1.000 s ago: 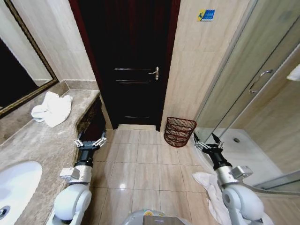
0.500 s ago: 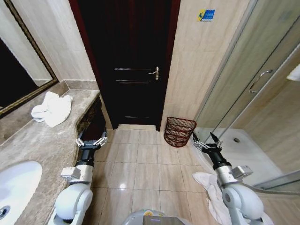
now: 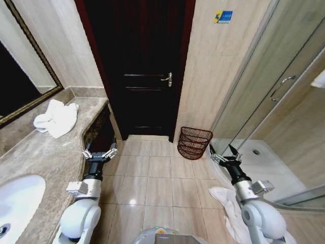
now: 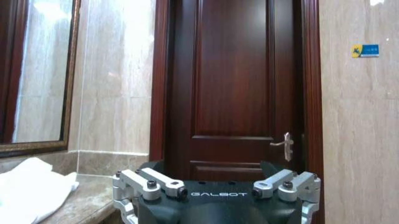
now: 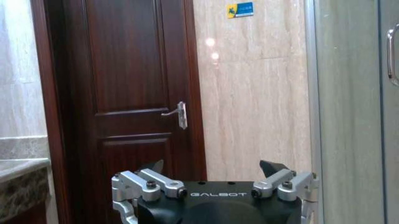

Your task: Discard the used towel into the hamper.

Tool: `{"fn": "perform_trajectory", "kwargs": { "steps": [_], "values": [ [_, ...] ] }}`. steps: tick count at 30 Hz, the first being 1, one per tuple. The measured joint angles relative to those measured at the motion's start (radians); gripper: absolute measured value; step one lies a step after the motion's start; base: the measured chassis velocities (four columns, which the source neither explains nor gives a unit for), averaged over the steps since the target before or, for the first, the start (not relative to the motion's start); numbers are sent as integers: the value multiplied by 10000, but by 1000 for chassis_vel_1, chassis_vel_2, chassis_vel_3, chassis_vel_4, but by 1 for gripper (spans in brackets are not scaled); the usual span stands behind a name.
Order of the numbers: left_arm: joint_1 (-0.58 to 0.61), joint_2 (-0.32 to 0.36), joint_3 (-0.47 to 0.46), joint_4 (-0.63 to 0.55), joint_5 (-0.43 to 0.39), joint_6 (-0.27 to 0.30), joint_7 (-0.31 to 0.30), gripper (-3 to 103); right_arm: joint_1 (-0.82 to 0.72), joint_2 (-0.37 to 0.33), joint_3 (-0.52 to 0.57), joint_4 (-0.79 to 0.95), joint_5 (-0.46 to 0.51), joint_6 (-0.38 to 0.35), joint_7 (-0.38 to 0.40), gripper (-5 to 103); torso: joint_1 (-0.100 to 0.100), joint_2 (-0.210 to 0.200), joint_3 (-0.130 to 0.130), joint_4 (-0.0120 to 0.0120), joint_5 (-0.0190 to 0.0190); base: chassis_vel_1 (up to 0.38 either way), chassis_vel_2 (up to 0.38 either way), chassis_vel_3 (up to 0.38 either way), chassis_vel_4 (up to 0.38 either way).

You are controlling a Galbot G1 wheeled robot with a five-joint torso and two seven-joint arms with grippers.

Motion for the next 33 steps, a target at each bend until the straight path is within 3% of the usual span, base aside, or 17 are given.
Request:
{"fn": "perform_trajectory", "kwargs": {
  "steps": [33],
  "values": [
    [60,-178,77,106,308,-186,4,100,-94,57,50,-151,-16,255,0,100,2,-1,1,2,0,-97,120,121,-93]
  ]
}}
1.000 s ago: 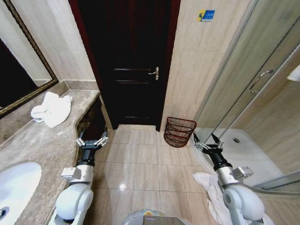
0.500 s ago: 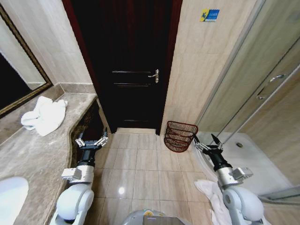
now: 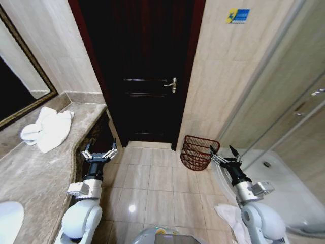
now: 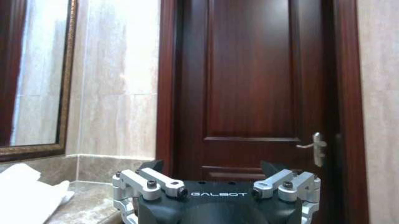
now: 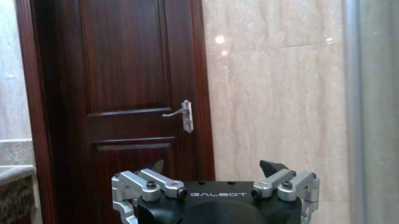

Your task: Discard the used towel into the hamper.

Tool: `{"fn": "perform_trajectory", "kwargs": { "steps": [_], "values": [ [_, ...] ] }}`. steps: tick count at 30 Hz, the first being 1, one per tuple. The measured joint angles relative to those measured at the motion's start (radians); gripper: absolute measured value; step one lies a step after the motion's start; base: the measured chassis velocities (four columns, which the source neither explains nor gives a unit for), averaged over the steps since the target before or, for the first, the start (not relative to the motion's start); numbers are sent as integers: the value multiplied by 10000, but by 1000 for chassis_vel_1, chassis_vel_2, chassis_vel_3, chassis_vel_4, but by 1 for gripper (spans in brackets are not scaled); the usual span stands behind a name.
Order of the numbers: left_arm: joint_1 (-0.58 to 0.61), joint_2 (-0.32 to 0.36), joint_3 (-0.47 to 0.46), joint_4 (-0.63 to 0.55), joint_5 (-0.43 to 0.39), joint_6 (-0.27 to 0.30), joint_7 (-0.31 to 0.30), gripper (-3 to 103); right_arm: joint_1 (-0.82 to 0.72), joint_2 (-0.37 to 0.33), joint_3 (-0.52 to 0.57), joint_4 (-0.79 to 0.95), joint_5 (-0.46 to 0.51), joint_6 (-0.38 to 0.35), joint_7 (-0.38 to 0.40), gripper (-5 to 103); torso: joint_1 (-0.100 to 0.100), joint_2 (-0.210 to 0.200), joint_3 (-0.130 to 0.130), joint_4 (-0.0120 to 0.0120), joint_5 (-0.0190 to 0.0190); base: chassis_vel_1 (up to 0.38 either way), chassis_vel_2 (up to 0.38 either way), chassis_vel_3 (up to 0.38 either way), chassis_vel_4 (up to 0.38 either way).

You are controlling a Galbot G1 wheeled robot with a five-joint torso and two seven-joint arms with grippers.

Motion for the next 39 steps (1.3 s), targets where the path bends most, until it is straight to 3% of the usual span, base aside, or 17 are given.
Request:
{"fn": "perform_trajectory", "kwargs": {
  "steps": [39],
  "values": [
    [62,-145,-96,439,612,-539,-259,100,-110,2,115,-153,53,220,-51,100,-1,0,0,-1,1,-11,226,229,-6]
  ]
}}
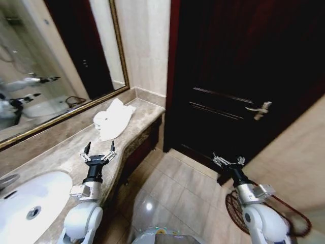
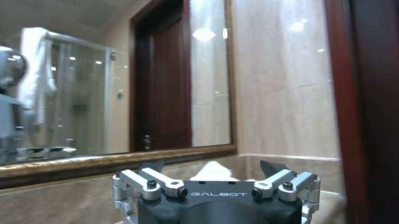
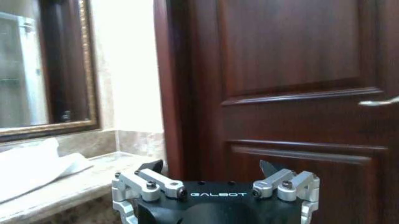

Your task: Discard the used towel into the hamper.

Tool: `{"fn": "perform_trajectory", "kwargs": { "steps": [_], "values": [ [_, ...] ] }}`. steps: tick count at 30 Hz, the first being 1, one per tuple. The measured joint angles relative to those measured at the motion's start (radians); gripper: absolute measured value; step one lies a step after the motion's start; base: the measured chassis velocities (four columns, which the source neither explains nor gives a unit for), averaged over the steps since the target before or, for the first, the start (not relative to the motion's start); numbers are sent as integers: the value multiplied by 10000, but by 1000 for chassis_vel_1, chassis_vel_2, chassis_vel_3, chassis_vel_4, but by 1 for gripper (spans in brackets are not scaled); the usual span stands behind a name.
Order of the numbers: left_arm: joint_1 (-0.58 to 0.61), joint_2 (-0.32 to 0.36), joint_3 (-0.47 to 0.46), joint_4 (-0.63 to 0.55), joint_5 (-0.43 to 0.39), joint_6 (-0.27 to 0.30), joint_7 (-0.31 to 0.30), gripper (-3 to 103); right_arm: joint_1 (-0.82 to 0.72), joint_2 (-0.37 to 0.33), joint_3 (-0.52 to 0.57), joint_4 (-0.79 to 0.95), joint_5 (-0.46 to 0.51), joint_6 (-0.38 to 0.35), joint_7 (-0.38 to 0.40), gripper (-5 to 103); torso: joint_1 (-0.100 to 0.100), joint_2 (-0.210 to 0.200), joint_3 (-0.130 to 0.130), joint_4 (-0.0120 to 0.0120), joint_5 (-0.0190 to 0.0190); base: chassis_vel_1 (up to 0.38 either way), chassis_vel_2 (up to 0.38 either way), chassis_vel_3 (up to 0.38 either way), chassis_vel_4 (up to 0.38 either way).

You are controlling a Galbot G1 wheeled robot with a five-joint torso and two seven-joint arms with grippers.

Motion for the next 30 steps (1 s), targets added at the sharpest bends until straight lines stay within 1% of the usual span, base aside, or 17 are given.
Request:
{"fn": "perform_trajectory", "kwargs": {
  "steps": [4,11,16,19,21,22,25,26,29,30],
  "values": [
    [6,-4,-7,2,9,-28,-23,100,15,2,-15,17,-56,-33,-16,100,1,0,0,4,-1,-22,223,227,-14],
    [-7,-15,3,85,25,-144,-75,100,16,11,-24,-6,-127,-20,-50,100,1,-1,0,0,-1,-62,171,165,-65],
    [-32,-15,10,170,101,-215,-265,100,48,21,-65,-57,-128,69,-60,100,3,-1,1,2,-1,-86,113,96,-74],
    [-56,-9,11,173,103,-111,-431,100,57,41,-89,-57,-142,52,-60,100,6,-2,2,0,-1,-91,42,21,-19],
    [-112,20,8,178,99,46,-572,100,60,61,-110,-65,-160,46,-60,100,2,-1,0,-3,1,-56,34,-2,-4],
    [-156,45,0,197,93,146,-646,100,57,67,-120,-66,-169,45,-59,100,3,-1,1,-3,-8,0,0,0,0],
    [-211,87,-19,208,76,264,-702,100,52,70,-127,-66,-173,45,-59,100,1,0,0,-2,0,0,0,0,0],
    [-254,133,-40,210,55,435,-728,100,47,70,-126,-66,-175,44,-60,100,-2,0,0,0,-1,0,0,0,0],
    [-424,311,-32,140,-220,1297,-1005,100,42,61,-122,-97,-180,69,-59,100,-4,1,-1,1,0,0,0,0,0],
    [-424,311,-32,140,-220,1297,-1005,100,42,61,-122,-97,-180,69,-59,100,-4,1,-1,1,0,0,0,0,0]
  ]
}}
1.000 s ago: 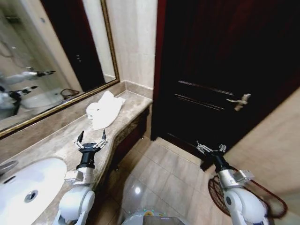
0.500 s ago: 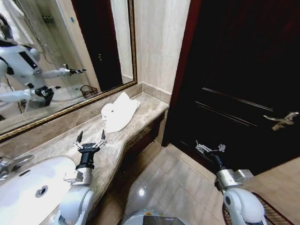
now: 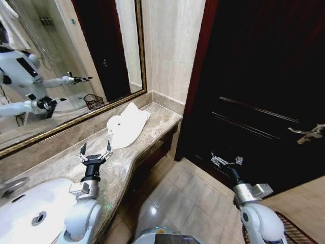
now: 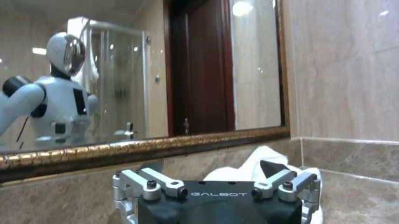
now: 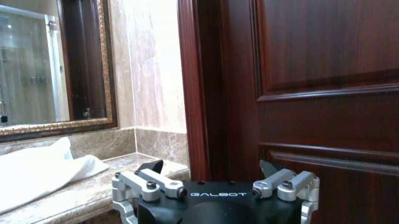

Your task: Discard the used towel into the hamper.

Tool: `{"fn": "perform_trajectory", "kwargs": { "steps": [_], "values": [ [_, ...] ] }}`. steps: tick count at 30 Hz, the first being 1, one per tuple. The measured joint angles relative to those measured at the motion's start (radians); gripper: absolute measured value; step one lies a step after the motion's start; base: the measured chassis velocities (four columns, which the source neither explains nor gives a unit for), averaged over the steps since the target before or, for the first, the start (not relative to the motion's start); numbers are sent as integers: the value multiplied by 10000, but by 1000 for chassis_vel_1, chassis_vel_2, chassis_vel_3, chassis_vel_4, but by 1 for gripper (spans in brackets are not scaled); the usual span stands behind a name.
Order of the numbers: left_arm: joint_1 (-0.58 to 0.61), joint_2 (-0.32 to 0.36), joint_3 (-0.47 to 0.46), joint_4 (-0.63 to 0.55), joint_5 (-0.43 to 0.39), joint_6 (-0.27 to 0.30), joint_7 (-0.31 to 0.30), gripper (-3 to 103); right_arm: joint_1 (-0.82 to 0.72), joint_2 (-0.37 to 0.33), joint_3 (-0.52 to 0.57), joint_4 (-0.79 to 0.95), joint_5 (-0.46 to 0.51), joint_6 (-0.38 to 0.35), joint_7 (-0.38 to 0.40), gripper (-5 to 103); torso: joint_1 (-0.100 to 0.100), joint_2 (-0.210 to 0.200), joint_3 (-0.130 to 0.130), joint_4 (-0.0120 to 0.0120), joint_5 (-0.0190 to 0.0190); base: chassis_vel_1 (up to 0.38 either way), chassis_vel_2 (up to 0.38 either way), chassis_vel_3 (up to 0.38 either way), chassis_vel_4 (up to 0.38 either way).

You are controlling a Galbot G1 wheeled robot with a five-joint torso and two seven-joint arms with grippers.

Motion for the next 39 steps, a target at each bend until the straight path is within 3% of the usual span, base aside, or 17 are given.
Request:
{"fn": "perform_trajectory", "kwargs": {
  "steps": [4,11,21,26,31,39],
  "values": [
    [-340,291,55,1,-515,804,-227,100,23,-2,-25,-110,-17,43,-5,100,4,-1,1,-1,-2,0,0,0,0],
    [-719,626,81,73,-830,1243,-332,100,226,-104,-155,-328,-27,77,-93,100,5,-1,1,1,-2,0,0,0,0],
    [-1644,1474,442,-194,-1836,2468,-763,100,177,-131,-110,-342,-79,-36,-97,100,4,-1,1,-1,-2,0,0,0,0],
    [-2088,2080,462,13,-2017,2576,-795,100,183,-101,-101,-411,-90,33,-99,100,5,-1,1,-1,-3,0,0,0,0],
    [-2181,2163,457,-121,-2078,2711,-835,100,250,-80,-192,-490,-74,290,-134,100,5,-1,1,-1,-2,0,0,0,0],
    [-1925,2039,372,-216,-2030,2521,-793,100,324,-188,-131,-400,-105,48,-251,100,5,-1,1,0,-3,0,0,0,0]
  ]
}}
